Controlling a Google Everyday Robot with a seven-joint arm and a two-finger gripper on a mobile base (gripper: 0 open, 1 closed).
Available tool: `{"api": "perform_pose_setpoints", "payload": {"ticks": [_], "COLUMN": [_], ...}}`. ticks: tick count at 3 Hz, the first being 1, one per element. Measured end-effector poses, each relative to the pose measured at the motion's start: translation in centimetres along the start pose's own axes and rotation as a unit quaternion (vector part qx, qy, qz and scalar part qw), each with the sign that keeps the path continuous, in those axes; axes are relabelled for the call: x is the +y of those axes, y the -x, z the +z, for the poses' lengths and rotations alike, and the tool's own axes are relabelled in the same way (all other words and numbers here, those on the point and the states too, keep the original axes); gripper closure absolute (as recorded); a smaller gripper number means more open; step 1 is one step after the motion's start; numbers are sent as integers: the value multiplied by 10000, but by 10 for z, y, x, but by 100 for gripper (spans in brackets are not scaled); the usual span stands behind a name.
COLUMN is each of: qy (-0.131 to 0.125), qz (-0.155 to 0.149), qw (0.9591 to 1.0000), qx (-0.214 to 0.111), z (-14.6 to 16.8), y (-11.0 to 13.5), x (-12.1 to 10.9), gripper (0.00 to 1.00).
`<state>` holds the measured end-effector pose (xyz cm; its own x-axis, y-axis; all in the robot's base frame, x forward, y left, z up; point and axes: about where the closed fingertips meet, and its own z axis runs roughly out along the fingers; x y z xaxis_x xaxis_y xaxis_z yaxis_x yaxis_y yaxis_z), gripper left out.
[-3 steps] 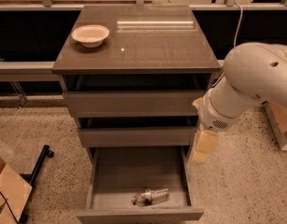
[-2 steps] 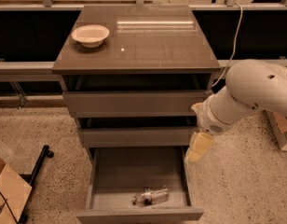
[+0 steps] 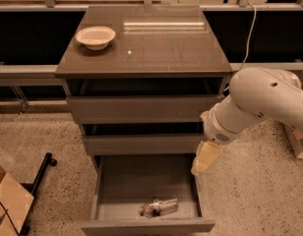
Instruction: Pick water bottle from bottom drawer and place on counter
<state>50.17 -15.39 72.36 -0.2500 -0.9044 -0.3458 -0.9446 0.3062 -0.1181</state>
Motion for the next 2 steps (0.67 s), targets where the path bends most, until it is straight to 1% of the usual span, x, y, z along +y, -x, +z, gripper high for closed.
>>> {"api": "perform_pose_setpoints", "payload": {"ticks": [1, 2], "qy": [10, -7], "qz": [143, 145], "qw": [9999, 9999], "qx": [58, -66], "z": [32, 74], "y": [-11, -15], "x": [3, -11], "gripper": [0, 0]}}
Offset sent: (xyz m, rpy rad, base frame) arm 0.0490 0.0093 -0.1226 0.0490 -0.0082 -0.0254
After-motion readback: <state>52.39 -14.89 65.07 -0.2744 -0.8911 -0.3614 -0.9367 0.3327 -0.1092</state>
